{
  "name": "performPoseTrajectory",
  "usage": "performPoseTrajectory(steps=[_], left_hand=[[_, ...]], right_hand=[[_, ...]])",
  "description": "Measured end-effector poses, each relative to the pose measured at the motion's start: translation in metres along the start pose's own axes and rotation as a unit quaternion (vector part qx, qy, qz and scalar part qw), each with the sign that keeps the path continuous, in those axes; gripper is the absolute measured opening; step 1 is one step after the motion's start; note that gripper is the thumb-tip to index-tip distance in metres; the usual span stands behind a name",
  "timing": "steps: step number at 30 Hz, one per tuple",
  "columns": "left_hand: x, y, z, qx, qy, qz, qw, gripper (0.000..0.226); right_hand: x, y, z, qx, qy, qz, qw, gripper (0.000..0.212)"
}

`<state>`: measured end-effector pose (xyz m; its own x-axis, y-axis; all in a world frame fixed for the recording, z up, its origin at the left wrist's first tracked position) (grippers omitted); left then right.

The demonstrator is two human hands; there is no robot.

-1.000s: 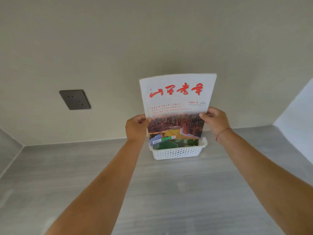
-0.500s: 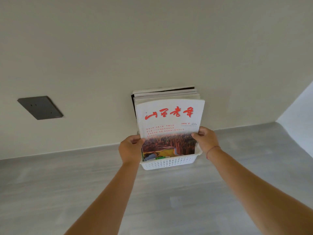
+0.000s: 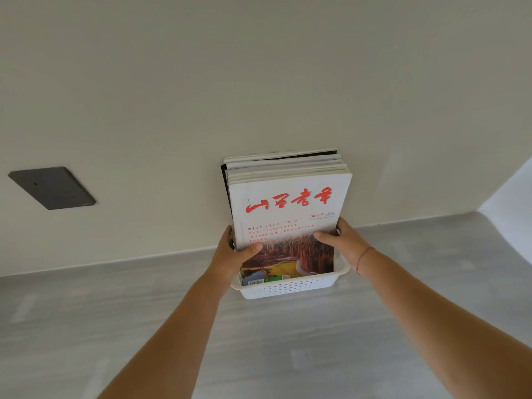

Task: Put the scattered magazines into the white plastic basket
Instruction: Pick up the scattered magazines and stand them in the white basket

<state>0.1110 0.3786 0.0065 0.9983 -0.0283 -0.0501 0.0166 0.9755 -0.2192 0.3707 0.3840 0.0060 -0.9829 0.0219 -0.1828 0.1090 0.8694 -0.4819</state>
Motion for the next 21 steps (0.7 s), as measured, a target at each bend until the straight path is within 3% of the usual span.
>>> performPoseTrajectory(steps=[6,9,16,21], left_hand=[[-0.004,0.011,0.003,-0.015,-0.056,-0.056,0.997,0.078],[-0.004,0.012,0.002,-0.034,-0.057,-0.040,0.997,0.089],[-0.003,0.003,0.004,-0.052,-0.067,0.009,0.996,0.071],[0.003,-0.012,0.001,-0.052,-0.059,0.013,0.997,0.072]], right_hand=[[-0.003,0.015,-0.013,-0.002,0.020,-0.120,0.993,0.061],[-0.003,0.017,-0.009,0.002,0.032,-0.103,0.994,0.066],[-0.002,0.004,-0.006,-0.006,0.022,-0.051,0.998,0.064],[-0.007,-0.015,0.010,-0.022,0.039,-0.021,0.999,0.066]])
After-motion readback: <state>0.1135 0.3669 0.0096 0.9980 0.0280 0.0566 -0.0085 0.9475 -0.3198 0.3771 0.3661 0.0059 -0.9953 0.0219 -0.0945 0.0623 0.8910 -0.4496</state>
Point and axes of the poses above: each hand's wrist, its own y-axis towards the middle knuckle, its own x-axis out of the palm, z = x × y, the point moved 2 cm from there along y, towards the middle knuckle, and after that the axes turned 9 degrees about x, right-handed, at the moved point
